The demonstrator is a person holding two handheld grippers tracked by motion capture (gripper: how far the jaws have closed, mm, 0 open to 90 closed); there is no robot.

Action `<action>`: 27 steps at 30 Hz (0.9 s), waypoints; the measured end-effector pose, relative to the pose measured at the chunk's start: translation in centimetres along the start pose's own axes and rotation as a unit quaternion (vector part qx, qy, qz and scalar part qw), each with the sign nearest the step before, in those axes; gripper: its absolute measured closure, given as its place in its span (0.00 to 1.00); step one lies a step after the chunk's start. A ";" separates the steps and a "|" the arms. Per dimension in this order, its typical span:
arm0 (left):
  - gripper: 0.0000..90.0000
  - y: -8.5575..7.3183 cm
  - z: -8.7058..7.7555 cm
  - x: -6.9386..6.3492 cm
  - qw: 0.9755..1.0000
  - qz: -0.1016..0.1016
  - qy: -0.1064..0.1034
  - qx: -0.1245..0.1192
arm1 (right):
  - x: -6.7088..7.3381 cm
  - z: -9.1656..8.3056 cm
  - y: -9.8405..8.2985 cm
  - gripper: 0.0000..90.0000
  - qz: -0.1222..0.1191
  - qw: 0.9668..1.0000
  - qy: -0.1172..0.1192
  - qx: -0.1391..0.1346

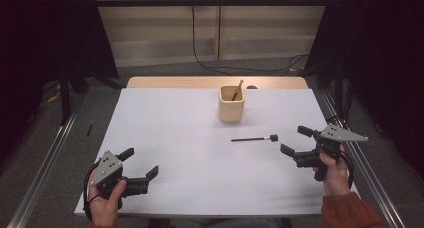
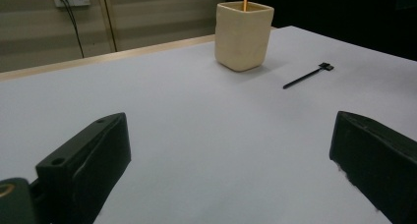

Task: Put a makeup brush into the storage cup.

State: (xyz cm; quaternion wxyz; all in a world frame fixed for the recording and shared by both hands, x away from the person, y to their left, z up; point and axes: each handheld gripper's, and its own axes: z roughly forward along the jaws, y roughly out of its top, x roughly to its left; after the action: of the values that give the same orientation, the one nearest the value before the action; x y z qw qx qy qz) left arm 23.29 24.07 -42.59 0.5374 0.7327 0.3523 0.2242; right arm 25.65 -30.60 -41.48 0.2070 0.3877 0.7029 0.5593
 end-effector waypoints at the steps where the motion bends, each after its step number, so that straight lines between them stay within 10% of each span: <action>1: 0.02 0.0 -0.1 0.0 1.000 -0.001 0.002 0.001 | -0.1 0.2 0.1 0.00 -0.001 1.000 -0.001 0.000; 27: 0.02 0.0 0.1 -0.2 1.000 0.008 -0.011 0.010 | -2.9 6.1 3.0 0.00 -0.033 0.998 0.008 0.053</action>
State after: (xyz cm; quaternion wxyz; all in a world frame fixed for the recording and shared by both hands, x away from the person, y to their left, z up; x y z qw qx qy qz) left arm 23.25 23.89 -42.64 0.5316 0.7434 0.3431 0.2170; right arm 32.74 -28.83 -40.84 0.1989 0.3696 0.7457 0.5175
